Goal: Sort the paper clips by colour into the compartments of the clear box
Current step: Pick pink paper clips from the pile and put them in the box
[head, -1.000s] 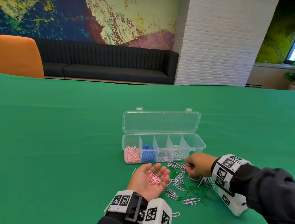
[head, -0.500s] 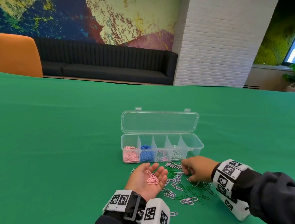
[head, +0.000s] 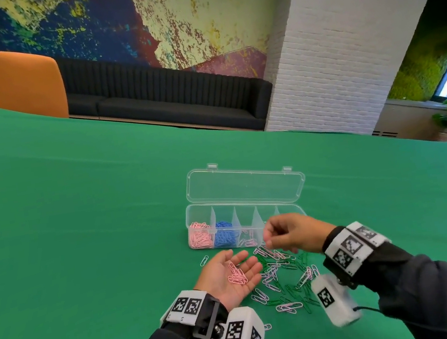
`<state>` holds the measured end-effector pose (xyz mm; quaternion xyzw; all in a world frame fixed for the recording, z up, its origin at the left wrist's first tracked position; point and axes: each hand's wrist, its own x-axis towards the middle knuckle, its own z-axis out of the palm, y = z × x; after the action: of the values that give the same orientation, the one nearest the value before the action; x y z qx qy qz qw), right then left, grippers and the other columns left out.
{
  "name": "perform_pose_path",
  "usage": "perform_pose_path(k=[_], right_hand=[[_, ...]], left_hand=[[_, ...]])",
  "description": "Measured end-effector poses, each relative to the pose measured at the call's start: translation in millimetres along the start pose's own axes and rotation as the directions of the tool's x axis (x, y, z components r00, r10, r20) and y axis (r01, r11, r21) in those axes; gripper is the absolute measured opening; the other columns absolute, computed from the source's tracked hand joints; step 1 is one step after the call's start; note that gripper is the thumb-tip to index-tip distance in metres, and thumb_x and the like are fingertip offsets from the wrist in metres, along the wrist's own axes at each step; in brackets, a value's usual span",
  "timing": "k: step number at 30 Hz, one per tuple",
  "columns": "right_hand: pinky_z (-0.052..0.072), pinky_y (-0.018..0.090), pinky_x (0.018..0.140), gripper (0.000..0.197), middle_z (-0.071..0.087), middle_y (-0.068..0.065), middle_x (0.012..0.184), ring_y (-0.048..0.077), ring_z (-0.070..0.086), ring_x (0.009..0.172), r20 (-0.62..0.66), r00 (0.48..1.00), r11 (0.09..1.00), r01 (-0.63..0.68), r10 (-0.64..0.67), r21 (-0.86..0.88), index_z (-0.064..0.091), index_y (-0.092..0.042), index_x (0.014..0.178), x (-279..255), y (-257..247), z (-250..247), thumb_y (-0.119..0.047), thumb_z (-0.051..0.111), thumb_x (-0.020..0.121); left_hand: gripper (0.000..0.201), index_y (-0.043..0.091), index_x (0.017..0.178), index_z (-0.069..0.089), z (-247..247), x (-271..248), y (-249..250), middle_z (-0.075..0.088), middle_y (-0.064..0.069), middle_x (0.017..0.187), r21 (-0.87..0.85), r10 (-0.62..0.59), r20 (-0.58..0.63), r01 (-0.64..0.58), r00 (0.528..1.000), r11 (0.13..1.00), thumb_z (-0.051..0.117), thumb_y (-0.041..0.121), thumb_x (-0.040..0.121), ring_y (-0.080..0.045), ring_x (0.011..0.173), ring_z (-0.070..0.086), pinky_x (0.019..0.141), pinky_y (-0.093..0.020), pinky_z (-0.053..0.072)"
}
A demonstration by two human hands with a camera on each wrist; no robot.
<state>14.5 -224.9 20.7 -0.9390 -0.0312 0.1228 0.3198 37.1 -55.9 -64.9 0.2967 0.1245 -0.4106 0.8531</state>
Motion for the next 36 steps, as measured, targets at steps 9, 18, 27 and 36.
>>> perform_pose_path(k=[9, 18, 27, 36], right_hand=[[0.042, 0.012, 0.071, 0.016, 0.054, -0.013, 0.082, -0.001, 0.049, 0.071, 0.151, 0.935, 0.841, -0.208, 0.321, -0.5, 0.057, -0.026, 0.088, -12.6, 37.7, 7.0, -0.01, 0.054, 0.09], [0.044, 0.01, 0.064, 0.028, 0.055, -0.012, 0.081, 0.004, 0.054, 0.073, -0.026, 0.97, 0.912, -0.235, 0.241, -0.335, 0.053, -0.026, 0.079, -7.5, 47.7, -3.5, 0.001, 0.052, 0.088], [0.04, 0.015, 0.07, 0.029, 0.053, -0.005, 0.086, 0.013, 0.049, 0.084, 0.013, 0.918, 0.735, -0.309, 0.397, -0.604, 0.042, -0.025, 0.068, -10.8, 60.6, 1.8, -0.006, 0.054, 0.087], [0.037, 0.008, 0.048, 0.023, 0.052, -0.011, 0.073, -0.002, 0.045, 0.061, 0.01, 0.926, 0.843, -0.339, 0.377, -0.417, 0.046, -0.023, 0.07, -23.9, 57.4, -7.0, -0.016, 0.057, 0.09]], left_hand=[[0.037, -0.006, 0.089, 0.055, 1.5, -3.1, 1.4, 0.059, -0.022, 0.08, -0.139, 0.019, 0.036, -0.014, 0.999, 0.99, 0.034, 0.023, 0.1, -0.033, 0.069, 0.061, 0.048, -0.034, 0.056], [0.035, -0.004, 0.091, 0.056, -1.5, -0.5, 3.4, 0.06, -0.022, 0.08, -0.132, 0.029, 0.034, -0.025, 0.999, 0.991, 0.035, 0.022, 0.1, -0.031, 0.069, 0.06, 0.049, -0.034, 0.056], [0.035, -0.004, 0.09, 0.057, -4.3, 2.3, 3.4, 0.06, -0.022, 0.079, -0.137, 0.029, 0.038, -0.023, 0.999, 0.99, 0.035, 0.022, 0.1, -0.031, 0.062, 0.063, 0.049, -0.033, 0.057], [0.035, -0.004, 0.089, 0.056, -4.0, 2.6, 3.1, 0.06, -0.021, 0.076, -0.135, 0.033, 0.046, -0.027, 0.998, 0.99, 0.035, 0.022, 0.099, -0.03, 0.058, 0.064, 0.048, -0.033, 0.056]])
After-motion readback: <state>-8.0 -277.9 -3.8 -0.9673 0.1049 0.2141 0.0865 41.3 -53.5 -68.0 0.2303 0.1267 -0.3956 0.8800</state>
